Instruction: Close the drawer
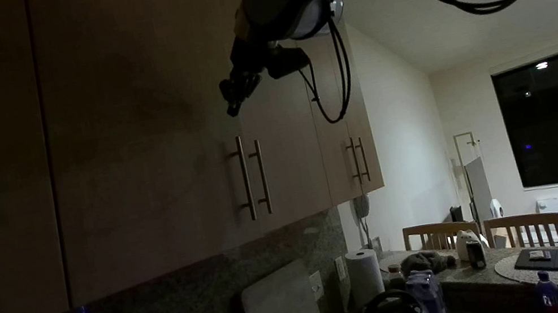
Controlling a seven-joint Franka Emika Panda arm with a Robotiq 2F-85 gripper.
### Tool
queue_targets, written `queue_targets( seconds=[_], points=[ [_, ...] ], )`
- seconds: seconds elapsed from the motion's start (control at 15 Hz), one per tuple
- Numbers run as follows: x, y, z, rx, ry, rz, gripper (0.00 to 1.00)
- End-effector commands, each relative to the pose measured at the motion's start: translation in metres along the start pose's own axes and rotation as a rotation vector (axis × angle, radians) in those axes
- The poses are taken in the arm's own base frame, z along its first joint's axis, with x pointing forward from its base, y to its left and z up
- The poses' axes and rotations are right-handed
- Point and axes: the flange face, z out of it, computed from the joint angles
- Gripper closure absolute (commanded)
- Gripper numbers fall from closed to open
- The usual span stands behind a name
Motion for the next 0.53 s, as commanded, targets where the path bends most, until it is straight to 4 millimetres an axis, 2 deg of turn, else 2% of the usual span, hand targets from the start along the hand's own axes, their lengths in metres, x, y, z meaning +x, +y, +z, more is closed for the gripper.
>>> queue_targets(
  seconds=[0.0,0.47],
  points=[
    [0.013,0.005,0.008,0.041,-0.011,-0.033,0.94],
    [0.019,0.007,0.022,0.067,-0.026,-0.052,0.94]
  ],
)
